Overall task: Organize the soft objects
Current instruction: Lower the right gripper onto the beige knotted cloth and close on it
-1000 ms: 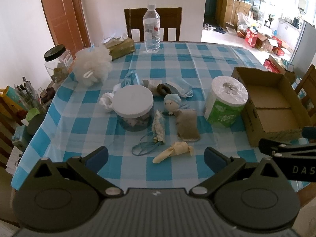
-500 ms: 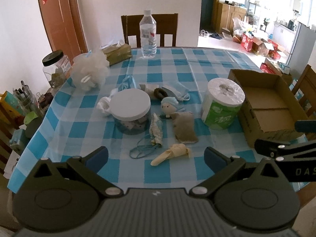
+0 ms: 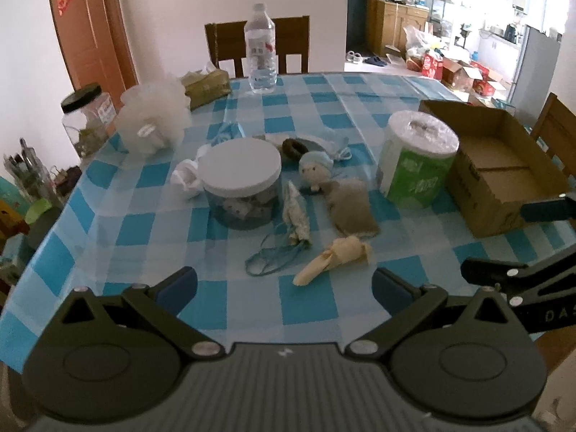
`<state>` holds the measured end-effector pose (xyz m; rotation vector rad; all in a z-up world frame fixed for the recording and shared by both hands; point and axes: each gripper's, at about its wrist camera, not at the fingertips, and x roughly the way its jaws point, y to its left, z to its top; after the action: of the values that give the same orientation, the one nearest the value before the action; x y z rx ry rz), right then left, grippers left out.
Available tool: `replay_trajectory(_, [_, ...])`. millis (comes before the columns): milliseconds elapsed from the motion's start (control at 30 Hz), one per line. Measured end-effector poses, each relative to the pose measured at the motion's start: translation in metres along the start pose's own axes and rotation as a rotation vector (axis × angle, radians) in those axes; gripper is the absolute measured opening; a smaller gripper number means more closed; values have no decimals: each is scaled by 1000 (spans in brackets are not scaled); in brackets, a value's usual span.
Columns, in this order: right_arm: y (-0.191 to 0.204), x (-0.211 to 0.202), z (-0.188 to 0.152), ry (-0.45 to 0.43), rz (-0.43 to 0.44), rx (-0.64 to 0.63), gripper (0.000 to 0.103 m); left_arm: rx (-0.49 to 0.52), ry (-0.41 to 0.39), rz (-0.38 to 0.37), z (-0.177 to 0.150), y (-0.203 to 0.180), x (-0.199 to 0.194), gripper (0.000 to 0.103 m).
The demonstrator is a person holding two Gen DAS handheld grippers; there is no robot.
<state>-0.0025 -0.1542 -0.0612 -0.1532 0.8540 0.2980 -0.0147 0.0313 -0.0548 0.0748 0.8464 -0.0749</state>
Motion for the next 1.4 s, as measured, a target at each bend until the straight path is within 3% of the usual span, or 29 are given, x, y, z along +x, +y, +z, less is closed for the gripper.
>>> replay_trajectory(500, [28, 77, -4, 98, 58, -37, 103, 25, 41, 6, 4, 42, 42, 102])
replay_trajectory(867, [60, 130, 7, 160, 166, -75, 103, 10, 85, 1, 13, 71, 70, 102])
replay_trajectory(1400, [94, 155, 25, 166, 272, -172, 103, -27, 88, 7, 19, 89, 75, 102])
